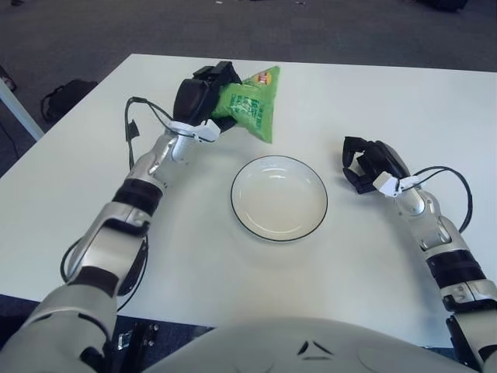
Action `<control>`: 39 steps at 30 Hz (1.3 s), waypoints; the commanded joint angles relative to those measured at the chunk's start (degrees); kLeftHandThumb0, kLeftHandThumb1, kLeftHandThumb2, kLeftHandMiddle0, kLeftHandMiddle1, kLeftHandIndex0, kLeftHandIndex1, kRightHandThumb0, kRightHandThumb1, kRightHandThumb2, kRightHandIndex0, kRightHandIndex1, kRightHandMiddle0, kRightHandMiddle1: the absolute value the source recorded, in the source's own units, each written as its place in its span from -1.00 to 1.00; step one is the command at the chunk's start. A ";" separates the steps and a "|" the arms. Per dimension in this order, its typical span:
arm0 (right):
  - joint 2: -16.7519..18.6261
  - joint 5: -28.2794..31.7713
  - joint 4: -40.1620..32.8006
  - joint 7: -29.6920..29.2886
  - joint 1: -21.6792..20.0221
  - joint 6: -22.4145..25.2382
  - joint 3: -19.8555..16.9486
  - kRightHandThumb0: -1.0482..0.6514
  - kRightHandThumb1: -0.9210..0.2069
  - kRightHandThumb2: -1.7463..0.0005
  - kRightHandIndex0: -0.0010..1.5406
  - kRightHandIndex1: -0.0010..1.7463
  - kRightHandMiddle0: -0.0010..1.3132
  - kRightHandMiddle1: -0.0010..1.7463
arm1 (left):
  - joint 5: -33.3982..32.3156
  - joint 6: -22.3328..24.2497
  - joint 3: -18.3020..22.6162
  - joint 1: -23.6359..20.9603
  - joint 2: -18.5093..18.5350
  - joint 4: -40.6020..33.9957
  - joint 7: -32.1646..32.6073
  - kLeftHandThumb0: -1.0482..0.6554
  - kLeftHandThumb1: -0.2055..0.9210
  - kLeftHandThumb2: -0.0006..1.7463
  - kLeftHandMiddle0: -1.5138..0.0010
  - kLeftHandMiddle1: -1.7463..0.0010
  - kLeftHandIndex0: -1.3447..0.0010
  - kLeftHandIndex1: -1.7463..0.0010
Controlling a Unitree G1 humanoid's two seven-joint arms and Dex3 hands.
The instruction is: Put the snack into the plate.
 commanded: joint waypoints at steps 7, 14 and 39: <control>0.54 -2.02 5.94 3.77 5.56 2.63 3.37 -0.38 0.22 -0.63 0.62 1.00 0.05 1.00 | -0.01 -5.57 2.85 3.75 -0.37 -8.99 0.04 0.23 -0.65 0.93 -0.14 -0.97 0.06 -1.00; 0.44 -2.13 6.73 3.71 5.26 1.74 3.45 -0.37 0.18 -0.59 0.60 1.00 0.02 1.00 | 2.82 -7.88 2.68 7.50 -1.55 -17.99 -0.79 0.23 -0.70 0.96 -0.17 -0.96 0.03 -1.00; 0.51 -3.22 6.51 3.51 4.87 2.89 4.09 -0.37 0.19 -0.60 0.63 1.00 0.02 1.00 | 1.06 -24.57 -3.63 13.41 -3.06 -17.34 -16.57 0.23 -0.49 0.81 -0.07 -0.95 0.18 -1.00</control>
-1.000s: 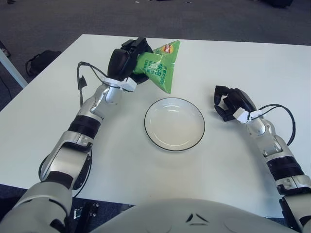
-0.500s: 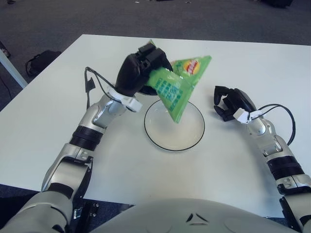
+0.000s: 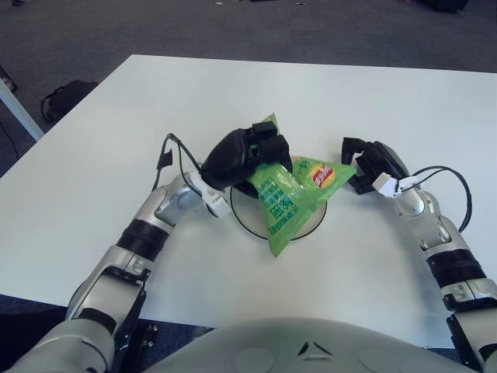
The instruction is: Put the snack into the plate.
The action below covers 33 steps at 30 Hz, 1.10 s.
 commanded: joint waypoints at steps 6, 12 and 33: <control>0.92 -2.68 5.57 3.77 5.25 4.49 3.66 -0.37 0.19 -0.61 0.64 1.00 0.03 1.00 | 1.83 2.03 -2.36 -0.96 -2.28 2.62 -4.41 0.23 -0.54 0.87 -0.08 -0.99 0.15 -1.00; 0.93 -2.75 5.43 3.87 5.20 4.86 3.83 -0.38 0.21 -0.62 0.67 1.00 0.04 1.00 | 0.88 2.17 -3.25 -0.68 -1.81 3.28 -7.83 0.22 -0.67 0.95 -0.15 -1.00 0.06 -1.00; 0.87 -3.29 5.00 3.94 4.77 6.84 4.54 -0.38 0.24 -0.64 0.68 1.00 0.06 1.00 | 15.14 1.45 -4.29 -5.63 3.78 4.49 -3.16 0.23 0.89 -0.32 0.70 -0.92 0.74 -0.92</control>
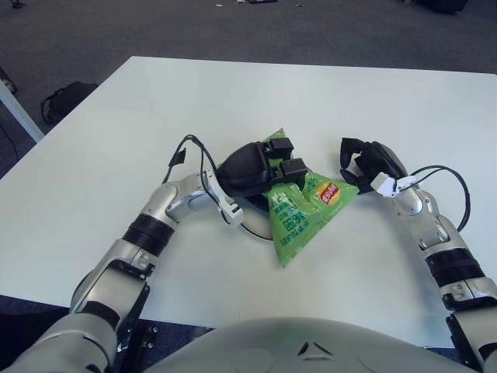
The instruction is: Put the snack into the plate.
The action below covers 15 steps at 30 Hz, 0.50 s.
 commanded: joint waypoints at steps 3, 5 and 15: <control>1.03 -3.01 4.33 4.07 5.41 6.61 3.54 -0.38 0.23 -0.64 0.68 1.00 0.06 1.00 | -4.79 -0.86 -1.53 -1.16 5.16 -1.97 -8.81 -0.07 0.51 -0.05 0.82 -0.30 0.91 -0.48; 1.06 -3.04 4.17 4.00 5.41 6.96 3.60 -0.38 0.23 -0.64 0.68 1.00 0.06 1.00 | -5.58 -1.14 -1.68 -1.59 5.81 -2.38 -10.39 -0.18 0.43 0.01 0.86 -0.06 0.96 -0.32; 0.92 -4.01 4.73 3.50 4.80 7.09 4.12 -0.39 0.28 -0.67 0.71 1.00 0.09 1.00 | -8.57 -4.87 -0.93 -5.87 7.05 1.36 -12.76 -0.53 0.64 -0.21 0.91 0.68 1.00 0.34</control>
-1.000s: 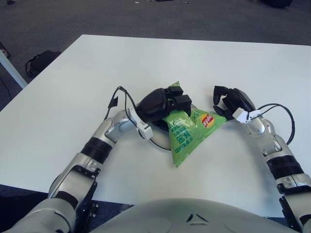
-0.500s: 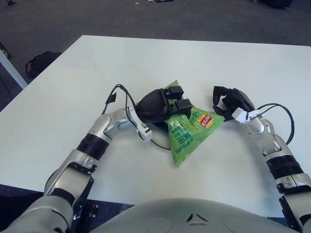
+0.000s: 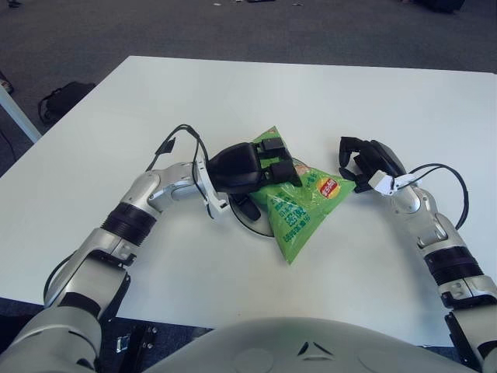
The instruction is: Put the snack into the plate.
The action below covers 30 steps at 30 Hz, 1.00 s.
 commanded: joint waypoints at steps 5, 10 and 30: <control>0.59 -3.40 5.24 3.56 5.42 4.46 3.97 -0.40 0.28 -0.68 0.71 1.00 0.09 1.00 | -8.35 -3.28 -1.08 -6.45 0.86 7.06 -5.13 -0.70 0.81 -0.36 0.95 0.84 1.00 0.62; 0.66 -2.66 5.17 4.11 5.58 4.35 3.86 -0.40 0.28 -0.68 0.71 1.00 0.09 1.00 | -15.44 -3.27 -2.87 -7.48 1.47 8.50 -11.37 -0.87 0.96 -0.37 0.99 0.95 1.00 0.82; 0.97 -1.83 3.82 4.78 5.90 5.46 3.54 -0.37 0.19 -0.61 0.70 1.00 0.03 1.00 | -58.37 7.52 -1.94 -1.75 0.97 6.67 -37.43 -1.00 1.00 -0.48 1.00 1.00 1.00 0.90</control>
